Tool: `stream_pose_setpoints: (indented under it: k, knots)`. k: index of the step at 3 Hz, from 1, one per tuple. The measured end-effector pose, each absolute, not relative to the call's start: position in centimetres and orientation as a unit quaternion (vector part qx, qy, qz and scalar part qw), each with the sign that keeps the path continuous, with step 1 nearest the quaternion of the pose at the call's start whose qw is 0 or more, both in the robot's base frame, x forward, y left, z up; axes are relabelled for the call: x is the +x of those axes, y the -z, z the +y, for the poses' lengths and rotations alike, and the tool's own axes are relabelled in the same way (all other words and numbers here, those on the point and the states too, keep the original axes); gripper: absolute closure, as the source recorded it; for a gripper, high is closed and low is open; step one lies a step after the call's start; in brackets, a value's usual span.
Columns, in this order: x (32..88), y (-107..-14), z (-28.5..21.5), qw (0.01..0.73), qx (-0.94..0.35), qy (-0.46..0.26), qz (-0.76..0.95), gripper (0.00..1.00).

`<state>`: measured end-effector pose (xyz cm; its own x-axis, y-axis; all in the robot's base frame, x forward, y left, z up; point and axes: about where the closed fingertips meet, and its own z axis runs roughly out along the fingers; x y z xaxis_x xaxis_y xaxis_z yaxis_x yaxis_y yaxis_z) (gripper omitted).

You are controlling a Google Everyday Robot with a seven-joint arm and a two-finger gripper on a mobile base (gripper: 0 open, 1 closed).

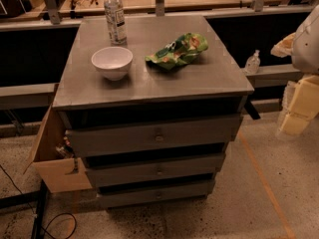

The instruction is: Knock blue plastic bottle over

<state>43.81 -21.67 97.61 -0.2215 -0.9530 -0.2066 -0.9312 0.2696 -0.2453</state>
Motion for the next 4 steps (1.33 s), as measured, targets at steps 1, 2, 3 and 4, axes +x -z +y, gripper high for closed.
stream_pose_setpoints:
  k: [1,2,3,4]
  knots:
    - [43.8,-97.6,-21.7,0.159,-0.603,0.034,0.781,0.00]
    - [47.9,-98.7,-20.1,0.220,-0.602,0.027,0.767,0.00]
    - [53.4,-99.9,-17.9,0.278,-0.612,0.009,0.741,0.00]
    - [60.1,-99.9,-13.9,0.331,-0.600,-0.045,0.727,0.00]
